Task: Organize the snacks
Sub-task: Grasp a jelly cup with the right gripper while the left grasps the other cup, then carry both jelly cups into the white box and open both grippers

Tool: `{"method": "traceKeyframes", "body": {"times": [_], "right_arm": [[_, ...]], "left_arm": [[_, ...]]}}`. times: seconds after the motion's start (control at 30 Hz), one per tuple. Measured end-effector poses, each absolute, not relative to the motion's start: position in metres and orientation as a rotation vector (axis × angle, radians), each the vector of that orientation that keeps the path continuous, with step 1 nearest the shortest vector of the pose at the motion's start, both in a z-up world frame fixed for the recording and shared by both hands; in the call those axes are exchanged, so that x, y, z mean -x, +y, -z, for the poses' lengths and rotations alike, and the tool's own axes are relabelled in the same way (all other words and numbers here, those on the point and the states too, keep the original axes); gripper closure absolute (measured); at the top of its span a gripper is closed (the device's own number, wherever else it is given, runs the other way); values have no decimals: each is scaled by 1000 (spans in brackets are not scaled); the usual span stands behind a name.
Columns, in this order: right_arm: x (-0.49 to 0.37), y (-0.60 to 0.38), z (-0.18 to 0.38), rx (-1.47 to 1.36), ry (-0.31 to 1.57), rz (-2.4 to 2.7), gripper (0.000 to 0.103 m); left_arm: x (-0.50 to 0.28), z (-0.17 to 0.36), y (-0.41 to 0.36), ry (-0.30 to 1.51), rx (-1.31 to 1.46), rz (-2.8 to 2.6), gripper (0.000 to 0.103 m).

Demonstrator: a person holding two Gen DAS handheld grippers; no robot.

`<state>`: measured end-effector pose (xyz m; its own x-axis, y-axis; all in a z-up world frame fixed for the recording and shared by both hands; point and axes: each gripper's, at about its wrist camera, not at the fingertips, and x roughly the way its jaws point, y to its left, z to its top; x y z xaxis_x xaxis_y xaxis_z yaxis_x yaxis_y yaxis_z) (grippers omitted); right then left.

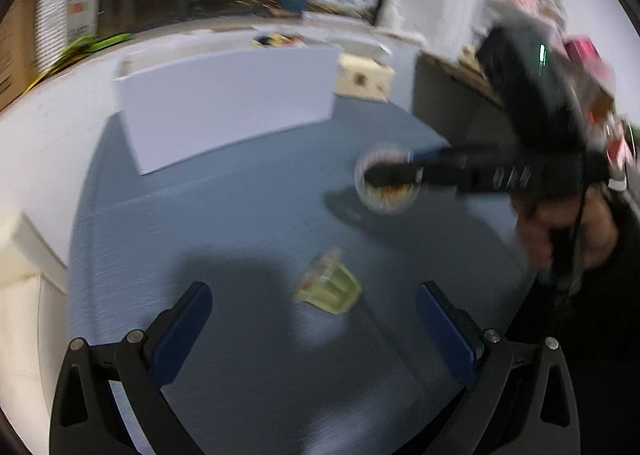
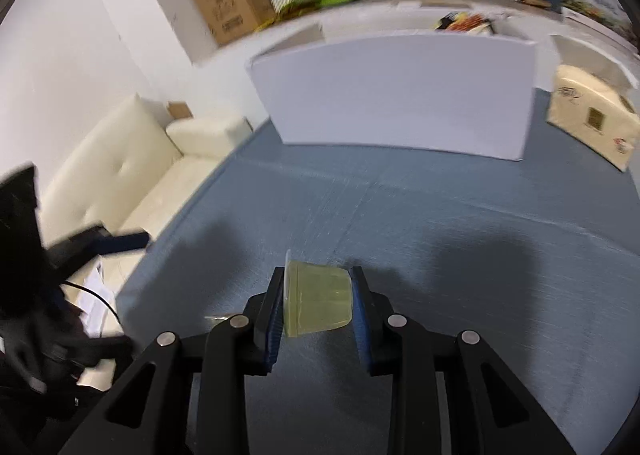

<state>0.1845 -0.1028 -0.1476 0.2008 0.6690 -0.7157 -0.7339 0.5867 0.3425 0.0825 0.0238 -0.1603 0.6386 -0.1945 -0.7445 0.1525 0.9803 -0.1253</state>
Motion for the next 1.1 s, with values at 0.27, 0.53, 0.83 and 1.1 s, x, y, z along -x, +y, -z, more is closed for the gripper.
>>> {"method": "traceKeyframes", "body": {"times": [0.27, 0.53, 0.83, 1.1], "right_arm": [[-173, -152, 130, -22, 915, -922, 71], [-172, -167, 132, -57, 911, -906, 71], [-171, -163, 133, -65, 904, -913, 71], [-174, -156, 119, -55, 876, -915, 71]], "left_arm": [[-108, 179, -1, 940, 20, 217, 0], [-119, 191, 15, 965, 146, 170, 61], [-101, 164, 37, 842, 231, 187, 69], [-105, 111, 63, 696, 254, 193, 69]]}}
